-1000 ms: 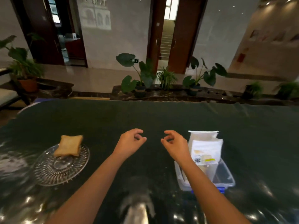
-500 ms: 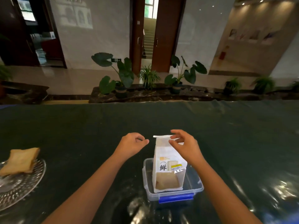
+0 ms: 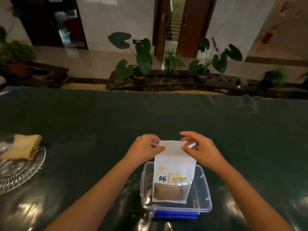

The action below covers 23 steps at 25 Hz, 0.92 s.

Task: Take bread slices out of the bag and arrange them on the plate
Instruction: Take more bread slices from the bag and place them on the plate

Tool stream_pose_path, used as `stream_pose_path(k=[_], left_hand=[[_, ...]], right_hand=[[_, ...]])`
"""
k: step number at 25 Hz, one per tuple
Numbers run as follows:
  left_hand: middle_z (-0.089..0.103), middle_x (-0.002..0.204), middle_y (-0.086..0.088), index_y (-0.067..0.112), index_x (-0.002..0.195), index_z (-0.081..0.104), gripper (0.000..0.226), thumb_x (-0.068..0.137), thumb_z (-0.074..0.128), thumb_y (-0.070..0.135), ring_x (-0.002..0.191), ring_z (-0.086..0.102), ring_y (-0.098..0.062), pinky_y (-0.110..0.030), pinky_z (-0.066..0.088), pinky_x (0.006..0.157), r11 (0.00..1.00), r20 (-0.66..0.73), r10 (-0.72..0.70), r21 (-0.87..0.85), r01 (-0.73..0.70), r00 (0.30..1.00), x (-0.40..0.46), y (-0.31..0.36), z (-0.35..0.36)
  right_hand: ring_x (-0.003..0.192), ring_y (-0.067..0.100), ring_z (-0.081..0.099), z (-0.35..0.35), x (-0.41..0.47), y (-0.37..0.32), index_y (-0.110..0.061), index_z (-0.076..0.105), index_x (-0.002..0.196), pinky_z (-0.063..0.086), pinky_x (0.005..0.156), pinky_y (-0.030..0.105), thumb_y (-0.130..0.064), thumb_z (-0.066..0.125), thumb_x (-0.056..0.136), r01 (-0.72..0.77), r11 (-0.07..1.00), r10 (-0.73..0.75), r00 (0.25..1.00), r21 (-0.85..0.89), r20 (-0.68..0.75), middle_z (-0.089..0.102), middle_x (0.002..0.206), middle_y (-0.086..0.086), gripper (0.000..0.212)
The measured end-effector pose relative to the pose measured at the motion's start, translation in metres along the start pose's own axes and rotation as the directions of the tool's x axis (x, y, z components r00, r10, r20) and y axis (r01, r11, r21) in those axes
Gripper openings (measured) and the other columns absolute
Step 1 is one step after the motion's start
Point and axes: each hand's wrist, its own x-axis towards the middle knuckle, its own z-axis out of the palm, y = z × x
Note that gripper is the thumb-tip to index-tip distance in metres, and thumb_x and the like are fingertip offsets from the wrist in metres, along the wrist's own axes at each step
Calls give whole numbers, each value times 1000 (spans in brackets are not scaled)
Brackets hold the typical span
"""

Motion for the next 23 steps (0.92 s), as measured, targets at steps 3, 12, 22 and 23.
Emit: stream_pose_path(k=[3, 12, 22, 23], left_hand=[[70, 105, 3, 23, 112, 62, 40, 76, 68, 39, 89, 64, -8, -27, 54, 78, 998, -64, -55, 21, 57, 996, -2, 3, 7], [69, 78, 4, 28, 100, 38, 48, 69, 69, 46, 67, 65, -18, -29, 44, 51, 904, -323, -224, 283, 319, 920, 1, 25, 48], [69, 71, 7, 24, 73, 66, 8, 74, 64, 16, 68, 65, -11, -34, 57, 64, 929, -396, -317, 55, 367, 862, -58, 8, 54], [69, 70, 8, 24, 72, 68, 11, 75, 64, 15, 67, 65, -9, -32, 57, 62, 935, -390, -316, 27, 353, 865, -63, 9, 57]], right_hand=[[91, 2, 59, -9, 13, 17, -33, 56, 117, 51, 79, 16, -20, 63, 83, 126, 992, -124, 985, -8, 121, 61, 104, -13, 37], [123, 13, 48, -12, 29, 61, -33, 40, 133, 39, 100, 31, -36, 38, 93, 546, 787, -356, 782, -287, 511, 54, 135, -5, 40], [90, 12, 61, -49, -19, 72, -37, 37, 126, 38, 76, 23, -60, 4, 84, 718, 662, -416, 590, -214, 692, 67, 101, -7, 58], [88, 14, 62, -50, -20, 69, -36, 35, 127, 42, 76, 25, -55, 5, 87, 717, 656, -402, 596, -236, 695, 68, 100, -5, 54]])
